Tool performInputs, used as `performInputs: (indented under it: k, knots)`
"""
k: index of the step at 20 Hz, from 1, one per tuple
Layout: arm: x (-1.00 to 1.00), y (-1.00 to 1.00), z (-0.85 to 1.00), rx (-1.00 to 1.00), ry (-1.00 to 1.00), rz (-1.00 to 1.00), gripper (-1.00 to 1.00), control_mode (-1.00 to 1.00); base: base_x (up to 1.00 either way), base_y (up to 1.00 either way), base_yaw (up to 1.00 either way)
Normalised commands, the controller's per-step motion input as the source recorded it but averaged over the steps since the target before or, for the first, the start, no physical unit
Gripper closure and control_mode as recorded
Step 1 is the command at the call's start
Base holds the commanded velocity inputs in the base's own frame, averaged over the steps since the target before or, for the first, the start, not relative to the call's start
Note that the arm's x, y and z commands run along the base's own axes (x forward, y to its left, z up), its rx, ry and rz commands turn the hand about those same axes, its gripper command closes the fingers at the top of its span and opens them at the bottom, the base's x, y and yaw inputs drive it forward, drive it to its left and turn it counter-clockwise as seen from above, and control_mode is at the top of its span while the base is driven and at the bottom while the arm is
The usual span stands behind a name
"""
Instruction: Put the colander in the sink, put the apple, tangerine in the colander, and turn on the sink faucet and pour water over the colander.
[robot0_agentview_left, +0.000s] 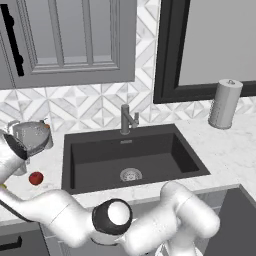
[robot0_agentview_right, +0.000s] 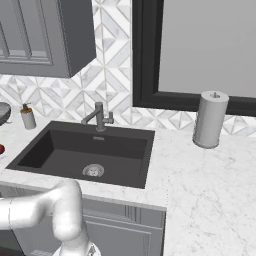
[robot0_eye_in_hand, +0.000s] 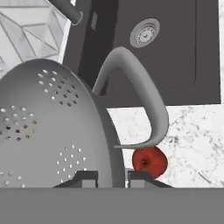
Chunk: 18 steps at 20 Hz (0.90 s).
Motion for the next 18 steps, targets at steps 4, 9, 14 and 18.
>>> performInputs:
  k: [4, 9, 14, 18]
  knots:
    - [-0.82, -1.0, -0.05, 0.44, -0.14, -0.21, 1.0, -1.0, 0.0, 0.0, 0.0]
    - [-0.65, -1.0, 0.0, 0.34, -0.1, -0.3, 1.0, -1.0, 0.0, 0.0, 0.0]
    - [-0.48, -0.97, 0.0, 0.23, 0.09, -0.47, 1.0, -1.0, 0.0, 0.0, 0.0]
    - [-0.36, -0.81, 0.04, 0.03, 0.3, -0.2, 1.0, -1.0, 0.0, 0.0, 0.0]
